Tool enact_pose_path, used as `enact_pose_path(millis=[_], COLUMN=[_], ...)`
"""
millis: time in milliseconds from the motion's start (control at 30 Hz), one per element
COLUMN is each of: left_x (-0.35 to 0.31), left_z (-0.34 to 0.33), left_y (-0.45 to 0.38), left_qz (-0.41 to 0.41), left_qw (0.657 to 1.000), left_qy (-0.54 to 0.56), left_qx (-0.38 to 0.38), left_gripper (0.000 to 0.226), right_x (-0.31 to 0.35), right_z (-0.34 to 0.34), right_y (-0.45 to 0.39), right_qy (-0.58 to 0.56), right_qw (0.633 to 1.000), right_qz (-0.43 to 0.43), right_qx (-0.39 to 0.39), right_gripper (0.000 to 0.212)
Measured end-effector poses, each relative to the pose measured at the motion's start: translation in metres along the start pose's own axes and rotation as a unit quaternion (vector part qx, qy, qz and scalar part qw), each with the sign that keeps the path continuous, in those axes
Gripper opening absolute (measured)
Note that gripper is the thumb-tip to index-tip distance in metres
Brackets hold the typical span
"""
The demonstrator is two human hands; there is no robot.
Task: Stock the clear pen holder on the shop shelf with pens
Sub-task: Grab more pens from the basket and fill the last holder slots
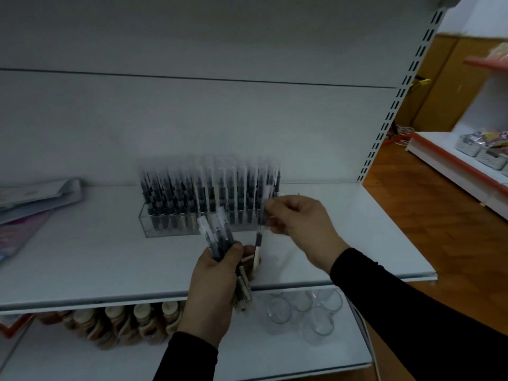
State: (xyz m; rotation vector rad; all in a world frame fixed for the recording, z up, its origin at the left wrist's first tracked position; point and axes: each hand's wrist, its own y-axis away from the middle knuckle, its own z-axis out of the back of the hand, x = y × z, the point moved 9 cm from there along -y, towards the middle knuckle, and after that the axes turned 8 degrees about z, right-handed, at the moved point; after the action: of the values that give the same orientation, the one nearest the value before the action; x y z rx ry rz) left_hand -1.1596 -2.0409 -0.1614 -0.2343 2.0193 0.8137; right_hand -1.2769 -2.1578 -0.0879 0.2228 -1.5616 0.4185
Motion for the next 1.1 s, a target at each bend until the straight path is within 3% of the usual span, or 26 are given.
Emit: enact_pose_path(millis=[133,400,1100], left_x=[-0.001,-0.003,-0.004], left_z=[0.002,-0.001,-0.002], left_y=[0.002,0.001,0.001], left_qz=[0.004,-0.005,-0.007], left_qw=[1.000,1.000,1.000], left_qy=[0.028,0.021,0.018], left_qx=[-0.002,0.005,0.005], left_gripper=[0.010,0.013,0.009], right_x=[0.027,0.061,0.029], right_z=[0.026,0.060,0.037], right_y=[-0.012,-0.030,-0.034], right_qy=[-0.007,0.111,0.196], right_qw=[0.996,0.966,0.959], right_qz=[0.067,0.183,0.182], right_qx=[-0.063,-0.148,-0.099], right_gripper=[0.010,0.010,0.007])
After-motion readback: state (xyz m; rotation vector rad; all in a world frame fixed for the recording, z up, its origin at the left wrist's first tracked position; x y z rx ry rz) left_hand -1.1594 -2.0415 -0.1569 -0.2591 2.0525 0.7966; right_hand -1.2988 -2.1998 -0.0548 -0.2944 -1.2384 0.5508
